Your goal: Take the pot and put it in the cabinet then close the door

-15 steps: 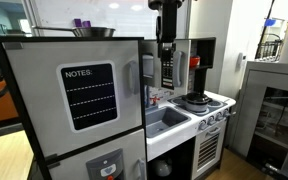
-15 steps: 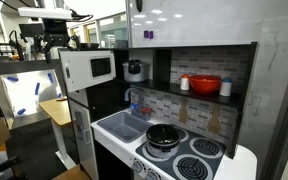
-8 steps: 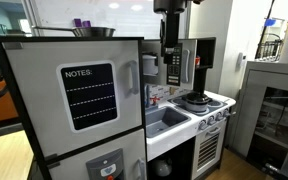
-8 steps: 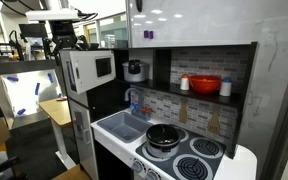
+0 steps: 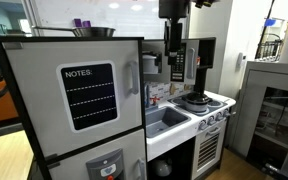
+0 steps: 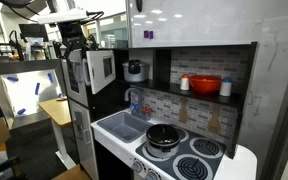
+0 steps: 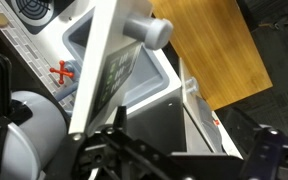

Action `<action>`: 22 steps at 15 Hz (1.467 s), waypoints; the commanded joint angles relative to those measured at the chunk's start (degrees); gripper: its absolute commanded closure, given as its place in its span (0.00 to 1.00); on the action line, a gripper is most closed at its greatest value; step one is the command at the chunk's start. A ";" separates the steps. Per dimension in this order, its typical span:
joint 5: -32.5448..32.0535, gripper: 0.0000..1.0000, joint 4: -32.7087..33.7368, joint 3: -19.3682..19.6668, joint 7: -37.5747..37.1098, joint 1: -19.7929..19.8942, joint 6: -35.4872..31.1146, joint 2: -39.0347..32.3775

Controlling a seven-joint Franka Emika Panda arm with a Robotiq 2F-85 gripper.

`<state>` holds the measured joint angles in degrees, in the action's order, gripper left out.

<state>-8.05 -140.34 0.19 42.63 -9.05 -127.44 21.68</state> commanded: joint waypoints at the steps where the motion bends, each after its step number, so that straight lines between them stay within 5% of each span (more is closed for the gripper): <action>1: -1.92 0.00 0.30 0.57 -0.10 1.40 -3.37 -2.16; 22: 0.40 0.00 -0.41 6.44 1.68 4.59 -20.79 -7.31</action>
<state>-9.05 -140.50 6.34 42.78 -5.00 -144.27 15.55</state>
